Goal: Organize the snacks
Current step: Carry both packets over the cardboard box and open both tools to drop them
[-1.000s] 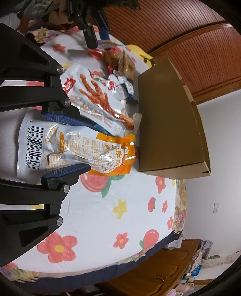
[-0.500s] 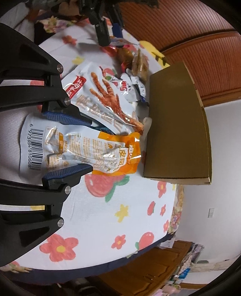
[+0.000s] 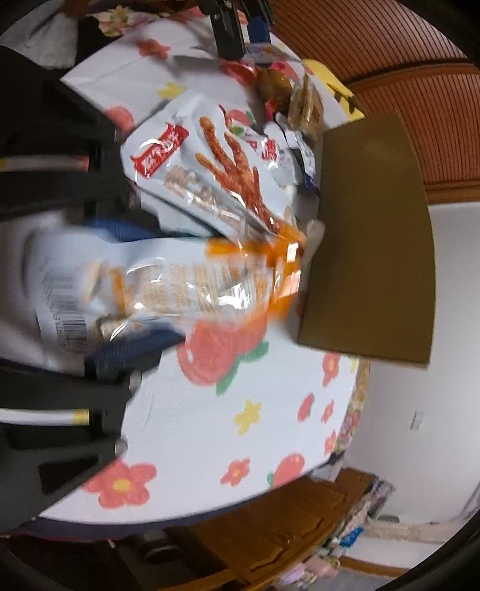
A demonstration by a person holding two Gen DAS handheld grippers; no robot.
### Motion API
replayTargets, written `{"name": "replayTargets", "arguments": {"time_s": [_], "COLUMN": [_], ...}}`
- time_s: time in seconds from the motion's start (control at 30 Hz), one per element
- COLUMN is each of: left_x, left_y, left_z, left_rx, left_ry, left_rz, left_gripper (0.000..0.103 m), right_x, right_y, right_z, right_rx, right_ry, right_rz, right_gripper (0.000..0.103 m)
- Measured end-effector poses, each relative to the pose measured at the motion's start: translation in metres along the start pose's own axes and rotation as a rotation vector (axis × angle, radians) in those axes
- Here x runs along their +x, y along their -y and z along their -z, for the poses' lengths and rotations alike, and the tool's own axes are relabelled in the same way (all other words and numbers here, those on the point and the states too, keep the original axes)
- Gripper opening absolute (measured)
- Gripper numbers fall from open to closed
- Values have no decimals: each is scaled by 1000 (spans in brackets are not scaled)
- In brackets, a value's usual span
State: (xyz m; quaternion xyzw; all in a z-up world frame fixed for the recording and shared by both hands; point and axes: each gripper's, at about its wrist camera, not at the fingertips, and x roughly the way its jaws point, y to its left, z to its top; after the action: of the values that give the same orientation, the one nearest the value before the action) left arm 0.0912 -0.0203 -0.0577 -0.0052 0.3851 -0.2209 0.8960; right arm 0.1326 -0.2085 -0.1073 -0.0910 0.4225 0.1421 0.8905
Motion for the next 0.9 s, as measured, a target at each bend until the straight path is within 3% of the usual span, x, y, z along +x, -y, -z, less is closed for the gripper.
{"name": "replayTargets", "arguments": {"time_s": [0.47, 0.67, 0.9], "left_x": [-20, -35, -43], "left_y": [-4, -14, -32], "left_z": [-27, -66, -113], "left_rx": [2, 36, 56], "left_ry": [77, 147, 213], "left_rz": [-8, -44, -71], "left_gripper": [60, 60, 60], "right_x": [-48, -74, -88], "right_y": [9, 3, 0], "right_z": [-5, -31, -86], "right_rx": [65, 23, -43], "right_ry": [108, 177, 260], "right_rz": [-57, -75, -53], "right_gripper": [31, 32, 32]}}
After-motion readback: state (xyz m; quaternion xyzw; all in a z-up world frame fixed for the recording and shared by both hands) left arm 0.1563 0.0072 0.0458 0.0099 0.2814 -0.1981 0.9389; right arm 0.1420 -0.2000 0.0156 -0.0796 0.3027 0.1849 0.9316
